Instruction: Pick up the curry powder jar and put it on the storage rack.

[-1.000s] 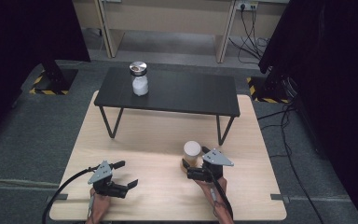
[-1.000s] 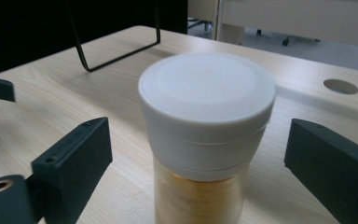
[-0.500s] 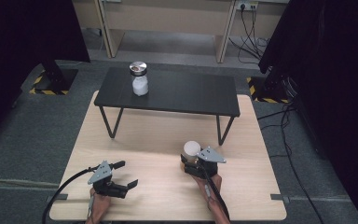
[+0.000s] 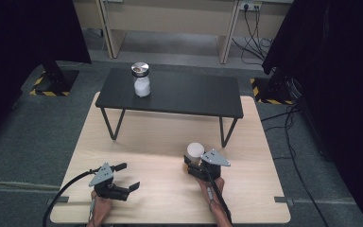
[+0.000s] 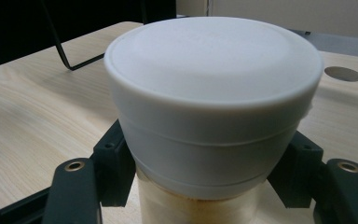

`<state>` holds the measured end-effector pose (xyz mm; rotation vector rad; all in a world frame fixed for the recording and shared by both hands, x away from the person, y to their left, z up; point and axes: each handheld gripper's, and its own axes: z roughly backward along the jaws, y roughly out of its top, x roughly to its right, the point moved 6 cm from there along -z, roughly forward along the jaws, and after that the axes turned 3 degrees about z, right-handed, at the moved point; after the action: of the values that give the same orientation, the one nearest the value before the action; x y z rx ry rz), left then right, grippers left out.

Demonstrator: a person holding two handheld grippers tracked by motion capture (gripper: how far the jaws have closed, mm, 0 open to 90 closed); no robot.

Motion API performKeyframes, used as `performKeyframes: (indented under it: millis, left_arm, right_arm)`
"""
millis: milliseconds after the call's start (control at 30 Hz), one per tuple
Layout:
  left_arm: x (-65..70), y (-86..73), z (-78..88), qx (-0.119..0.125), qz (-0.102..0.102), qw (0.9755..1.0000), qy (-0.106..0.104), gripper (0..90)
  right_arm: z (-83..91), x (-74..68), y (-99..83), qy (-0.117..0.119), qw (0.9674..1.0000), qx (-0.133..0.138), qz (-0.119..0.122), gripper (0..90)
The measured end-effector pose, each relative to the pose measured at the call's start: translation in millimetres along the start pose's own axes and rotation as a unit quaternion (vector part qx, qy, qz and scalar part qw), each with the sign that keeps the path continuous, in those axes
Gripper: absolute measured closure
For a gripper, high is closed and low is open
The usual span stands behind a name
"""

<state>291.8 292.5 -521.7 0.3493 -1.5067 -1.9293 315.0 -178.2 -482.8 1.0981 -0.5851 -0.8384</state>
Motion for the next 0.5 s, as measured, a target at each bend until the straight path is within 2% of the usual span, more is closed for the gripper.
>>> performKeyframes:
  millis: [233, 500]
  left_arm:
    - [-0.4, 0.0, 0.2, 0.0, 0.002, 1.0, 0.0, 2.4]
    - [-0.7, -0.2, 0.4, 0.001, 0.002, 1.0, -0.001, 2.4]
  right_arm:
    - [5.6, -4.3, 2.0, 0.0, 0.9999, 0.008, 0.007, 34.8]
    - [16.1, -10.6, 21.6, 0.019, 0.9995, 0.013, 0.021, 34.8]
